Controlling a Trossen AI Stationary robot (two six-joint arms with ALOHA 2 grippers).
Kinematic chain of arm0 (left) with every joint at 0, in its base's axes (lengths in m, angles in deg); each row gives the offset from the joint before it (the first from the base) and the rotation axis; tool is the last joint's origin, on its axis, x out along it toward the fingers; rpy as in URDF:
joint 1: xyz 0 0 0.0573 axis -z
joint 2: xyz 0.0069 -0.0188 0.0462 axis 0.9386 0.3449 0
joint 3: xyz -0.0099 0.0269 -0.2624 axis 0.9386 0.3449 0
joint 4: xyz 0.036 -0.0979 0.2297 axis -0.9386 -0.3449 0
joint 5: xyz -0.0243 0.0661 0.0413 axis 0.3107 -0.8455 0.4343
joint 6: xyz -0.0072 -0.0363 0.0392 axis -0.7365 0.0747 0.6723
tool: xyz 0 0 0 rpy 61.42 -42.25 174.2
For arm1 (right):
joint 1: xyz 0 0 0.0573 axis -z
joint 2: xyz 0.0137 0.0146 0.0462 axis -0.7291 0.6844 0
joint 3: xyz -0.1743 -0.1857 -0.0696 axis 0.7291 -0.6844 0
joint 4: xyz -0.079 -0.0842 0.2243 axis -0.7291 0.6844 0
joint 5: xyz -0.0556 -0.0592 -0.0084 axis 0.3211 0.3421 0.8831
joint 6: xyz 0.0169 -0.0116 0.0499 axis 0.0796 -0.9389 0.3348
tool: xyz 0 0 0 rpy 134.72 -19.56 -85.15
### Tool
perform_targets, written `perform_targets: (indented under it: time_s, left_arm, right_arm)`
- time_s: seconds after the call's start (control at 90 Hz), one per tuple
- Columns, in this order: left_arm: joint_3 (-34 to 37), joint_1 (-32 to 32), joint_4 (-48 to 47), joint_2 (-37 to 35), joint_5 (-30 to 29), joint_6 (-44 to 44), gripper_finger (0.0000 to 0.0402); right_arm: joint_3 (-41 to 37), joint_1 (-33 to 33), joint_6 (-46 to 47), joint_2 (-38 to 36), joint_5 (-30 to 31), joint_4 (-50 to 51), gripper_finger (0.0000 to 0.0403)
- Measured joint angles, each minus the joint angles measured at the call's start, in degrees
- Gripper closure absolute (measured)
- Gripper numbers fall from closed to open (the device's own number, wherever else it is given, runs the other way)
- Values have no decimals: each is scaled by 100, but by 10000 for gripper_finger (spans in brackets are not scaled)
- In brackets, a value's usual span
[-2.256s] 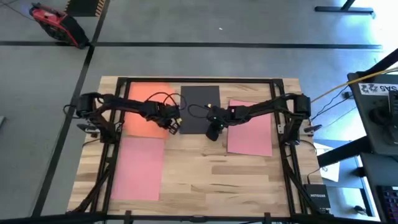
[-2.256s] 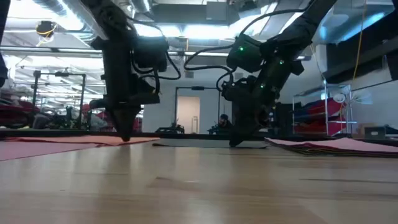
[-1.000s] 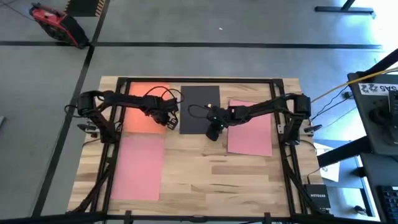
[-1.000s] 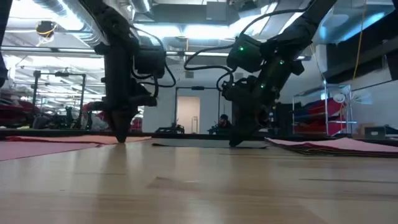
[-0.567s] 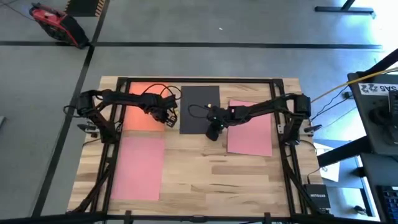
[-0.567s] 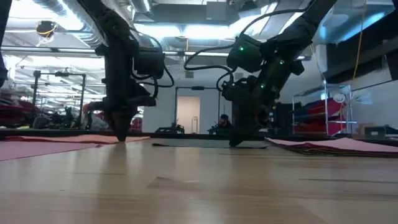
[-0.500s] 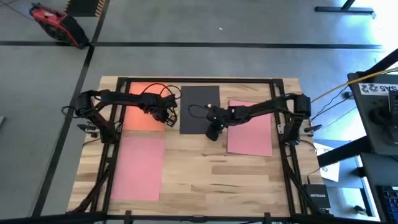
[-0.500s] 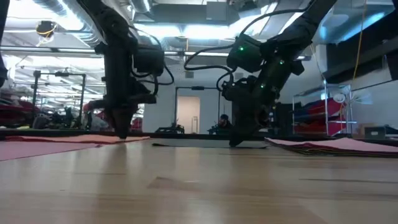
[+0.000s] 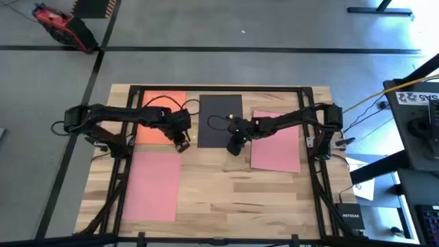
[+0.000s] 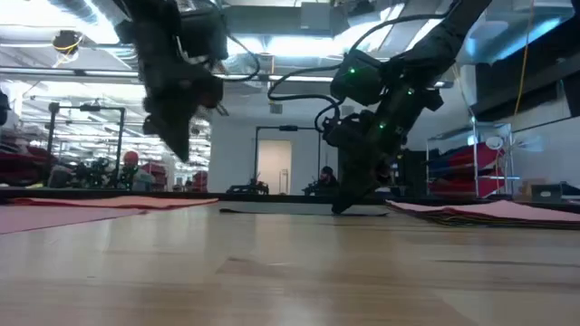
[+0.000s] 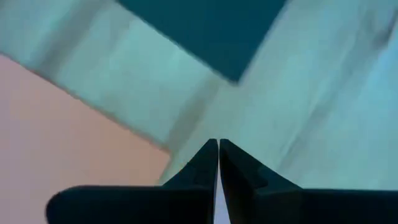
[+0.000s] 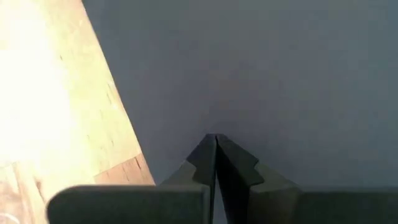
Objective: Organize paper
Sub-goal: Stack the pink color paper on top of the other pink color paper
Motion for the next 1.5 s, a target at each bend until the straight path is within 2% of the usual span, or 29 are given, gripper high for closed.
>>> perform_targets:
  time_s: [0.222, 0.378, 0.556, 1.022, 1.3, 1.5]
  left_arm:
    - [305, 437, -170, 96, -25, 70, 402]
    - [620, 583, -170, 98, -515, -228, 402]
    - [840, 586, 10, 98, -879, -397, 402]
    - [964, 279, 98, 102, -1154, -373, 402]
    - [964, 281, 315, 102, -1147, -373, 402]
    - [917, 286, 526, 102, -696, -177, 402]
  right_arm:
    - [-4, 0, -33, 4, -4, -110, 403]
    - [-4, 0, -35, 4, -2, -121, 403]
    - [-4, 0, -44, 4, 0, -130, 403]
    - [0, 0, -57, 4, 11, -174, 403]
    - [4, 0, -82, 4, 106, -186, 403]
    - [4, -2, -217, 4, 208, -188, 403]
